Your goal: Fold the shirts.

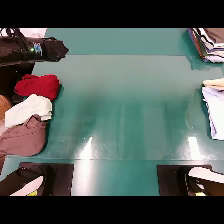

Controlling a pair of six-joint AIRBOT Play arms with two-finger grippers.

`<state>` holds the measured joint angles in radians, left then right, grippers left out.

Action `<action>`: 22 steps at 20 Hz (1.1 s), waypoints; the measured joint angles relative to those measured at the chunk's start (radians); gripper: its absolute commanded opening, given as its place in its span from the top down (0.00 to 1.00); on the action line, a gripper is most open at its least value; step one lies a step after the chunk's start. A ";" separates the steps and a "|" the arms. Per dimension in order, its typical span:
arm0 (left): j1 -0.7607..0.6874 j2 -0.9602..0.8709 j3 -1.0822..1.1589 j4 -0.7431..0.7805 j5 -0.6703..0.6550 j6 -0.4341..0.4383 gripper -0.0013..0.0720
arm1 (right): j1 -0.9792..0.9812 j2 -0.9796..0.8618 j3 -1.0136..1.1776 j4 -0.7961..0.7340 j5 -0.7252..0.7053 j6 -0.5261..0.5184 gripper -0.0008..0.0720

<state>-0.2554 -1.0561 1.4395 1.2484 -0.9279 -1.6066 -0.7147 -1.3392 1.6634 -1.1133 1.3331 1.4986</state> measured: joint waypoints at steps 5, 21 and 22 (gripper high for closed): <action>0.000 0.000 0.000 0.000 0.000 0.023 0.95 | -0.118 0.107 -0.199 -0.121 0.089 0.002 0.22; 0.000 0.000 0.000 0.000 -0.016 0.035 0.95 | 0.228 0.307 -0.422 0.082 -0.006 0.000 0.50; 0.000 0.000 0.000 0.000 -0.018 0.035 0.95 | 0.307 0.310 -0.422 0.091 -0.020 -0.002 0.64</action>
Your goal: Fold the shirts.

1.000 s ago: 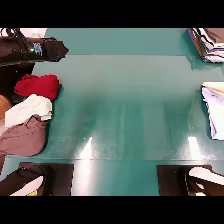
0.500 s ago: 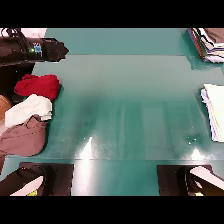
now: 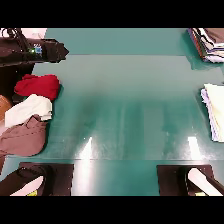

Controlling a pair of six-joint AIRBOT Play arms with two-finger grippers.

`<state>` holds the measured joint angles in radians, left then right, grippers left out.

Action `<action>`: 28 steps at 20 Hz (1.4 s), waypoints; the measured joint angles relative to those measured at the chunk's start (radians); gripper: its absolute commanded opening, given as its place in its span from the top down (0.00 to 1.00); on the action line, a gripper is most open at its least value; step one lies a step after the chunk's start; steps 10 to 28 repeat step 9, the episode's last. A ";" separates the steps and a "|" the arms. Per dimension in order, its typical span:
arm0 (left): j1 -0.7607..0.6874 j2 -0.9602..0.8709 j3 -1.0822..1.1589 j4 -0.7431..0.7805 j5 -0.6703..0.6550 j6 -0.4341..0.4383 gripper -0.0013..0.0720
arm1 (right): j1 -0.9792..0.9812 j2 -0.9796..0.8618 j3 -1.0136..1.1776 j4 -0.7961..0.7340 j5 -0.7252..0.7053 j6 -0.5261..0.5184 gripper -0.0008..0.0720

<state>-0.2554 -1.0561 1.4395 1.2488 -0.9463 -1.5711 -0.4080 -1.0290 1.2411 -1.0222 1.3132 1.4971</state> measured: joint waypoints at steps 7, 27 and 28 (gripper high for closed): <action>0.000 0.000 0.000 0.000 -0.003 0.000 0.95 | 0.386 0.006 0.000 0.021 -0.090 -0.072 0.97; 0.000 0.000 0.000 0.000 -0.003 0.000 0.95 | 0.432 0.006 -0.001 0.023 -0.096 -0.080 0.97; 0.000 0.000 0.000 0.000 -0.003 0.000 0.95 | 0.432 0.006 -0.001 0.023 -0.096 -0.080 0.97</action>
